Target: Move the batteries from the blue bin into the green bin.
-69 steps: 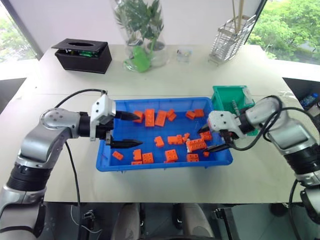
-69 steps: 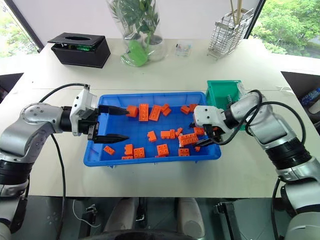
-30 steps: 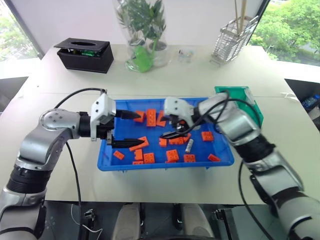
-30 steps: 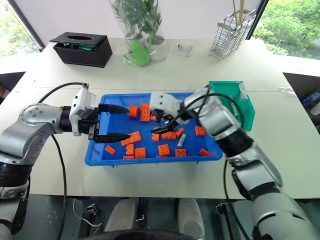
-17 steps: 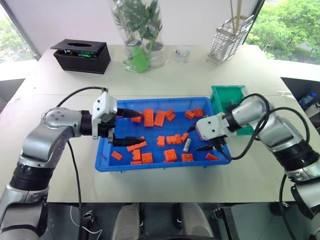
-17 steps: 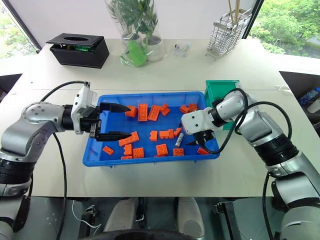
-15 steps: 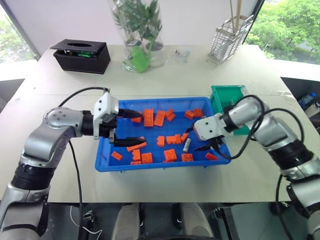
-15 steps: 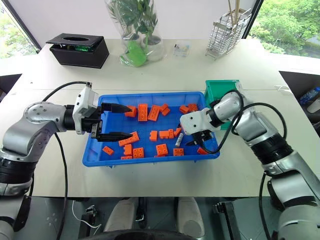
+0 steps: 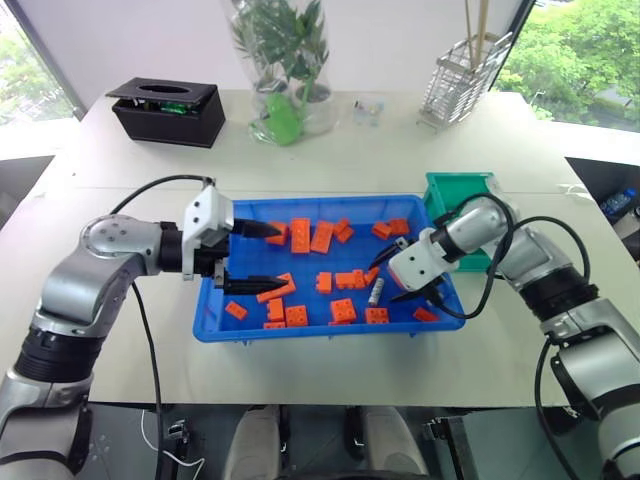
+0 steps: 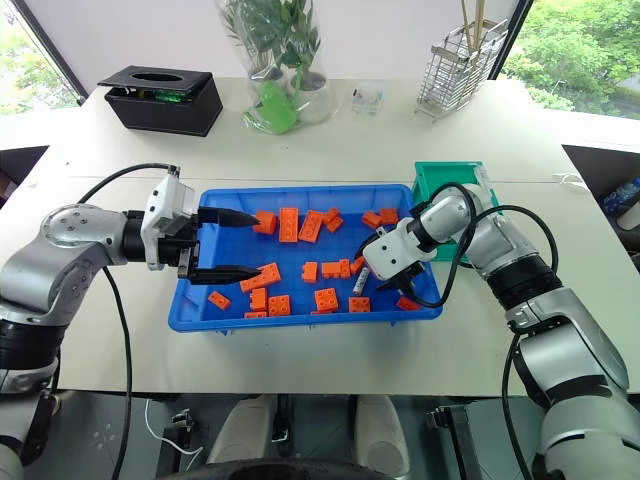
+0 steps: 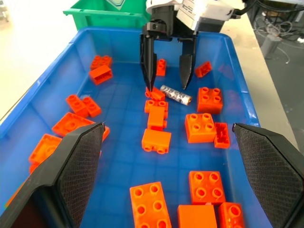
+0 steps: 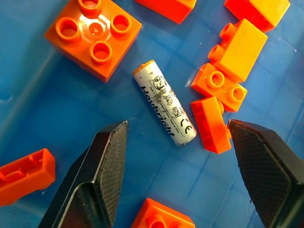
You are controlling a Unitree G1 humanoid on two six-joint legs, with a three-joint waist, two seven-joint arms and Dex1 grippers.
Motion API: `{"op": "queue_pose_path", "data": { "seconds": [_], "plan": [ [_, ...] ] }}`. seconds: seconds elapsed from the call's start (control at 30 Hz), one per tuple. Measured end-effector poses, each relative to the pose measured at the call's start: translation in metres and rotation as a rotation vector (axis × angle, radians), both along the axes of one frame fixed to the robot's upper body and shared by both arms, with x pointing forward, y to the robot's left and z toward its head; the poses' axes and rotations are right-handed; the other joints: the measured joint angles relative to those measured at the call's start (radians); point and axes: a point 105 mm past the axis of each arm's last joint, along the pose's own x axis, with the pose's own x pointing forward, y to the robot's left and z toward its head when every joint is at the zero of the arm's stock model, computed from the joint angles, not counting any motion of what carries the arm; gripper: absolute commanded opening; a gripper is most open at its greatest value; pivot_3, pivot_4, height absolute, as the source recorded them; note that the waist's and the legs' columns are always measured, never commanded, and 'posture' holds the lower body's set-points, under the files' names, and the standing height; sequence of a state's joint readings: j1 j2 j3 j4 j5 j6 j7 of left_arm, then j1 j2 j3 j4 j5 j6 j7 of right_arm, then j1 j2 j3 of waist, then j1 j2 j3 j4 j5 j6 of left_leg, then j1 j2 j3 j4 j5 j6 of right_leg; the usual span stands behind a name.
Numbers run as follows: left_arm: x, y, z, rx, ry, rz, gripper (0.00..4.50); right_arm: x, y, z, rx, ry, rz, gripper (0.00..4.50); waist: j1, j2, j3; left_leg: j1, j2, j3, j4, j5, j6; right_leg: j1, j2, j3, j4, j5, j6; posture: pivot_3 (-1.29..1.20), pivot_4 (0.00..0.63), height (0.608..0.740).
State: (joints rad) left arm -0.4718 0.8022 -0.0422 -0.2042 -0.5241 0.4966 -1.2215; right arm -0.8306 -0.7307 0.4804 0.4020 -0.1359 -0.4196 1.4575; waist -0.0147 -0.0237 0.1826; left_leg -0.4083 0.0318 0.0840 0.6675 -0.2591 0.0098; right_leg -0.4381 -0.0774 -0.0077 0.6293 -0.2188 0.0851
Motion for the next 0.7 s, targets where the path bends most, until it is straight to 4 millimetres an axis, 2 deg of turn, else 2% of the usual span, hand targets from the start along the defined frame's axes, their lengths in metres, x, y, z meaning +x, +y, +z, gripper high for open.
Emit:
{"op": "queue_pose_path", "data": {
  "seconds": [0.13, 0.27, 0.43, 0.7],
  "plan": [
    [-0.002, 0.002, 0.000, -0.009, -0.002, 0.009, 4.50, 0.002, 0.005, 0.003, 0.033, -0.012, -0.002, 3.43, 0.000, 0.000, 0.000, 0.000, 0.000, 0.000, 0.000, 0.000, 0.000, 0.000, 0.000, 0.000, 0.000, 0.000, 0.000, 0.00, 0.150, 0.736],
    [-0.003, 0.004, -0.002, -0.007, 0.006, 0.014, 4.50, -0.005, 0.002, 0.006, 0.021, 0.001, 0.036, 3.43, 0.002, 0.000, 0.000, 0.000, 0.000, 0.000, 0.000, 0.000, 0.000, 0.000, 0.000, 0.000, 0.000, 0.000, 0.000, 0.00, 0.150, 0.736],
    [0.000, 0.003, 0.003, -0.009, -0.009, 0.012, 4.50, -0.014, -0.003, 0.000, -0.015, 0.012, 0.090, 3.43, 0.001, 0.000, 0.000, 0.000, 0.000, 0.000, 0.000, 0.000, 0.000, 0.000, -0.001, 0.000, 0.000, 0.000, 0.000, 0.00, 0.150, 0.736],
    [0.001, 0.002, 0.007, -0.009, -0.023, 0.007, 4.50, -0.012, 0.004, -0.003, -0.044, -0.002, 0.153, 3.43, -0.002, 0.000, 0.000, 0.000, 0.000, 0.000, 0.000, 0.000, 0.000, 0.000, 0.000, 0.000, 0.000, 0.000, 0.000, 0.00, 0.150, 0.736]
  ]
}}
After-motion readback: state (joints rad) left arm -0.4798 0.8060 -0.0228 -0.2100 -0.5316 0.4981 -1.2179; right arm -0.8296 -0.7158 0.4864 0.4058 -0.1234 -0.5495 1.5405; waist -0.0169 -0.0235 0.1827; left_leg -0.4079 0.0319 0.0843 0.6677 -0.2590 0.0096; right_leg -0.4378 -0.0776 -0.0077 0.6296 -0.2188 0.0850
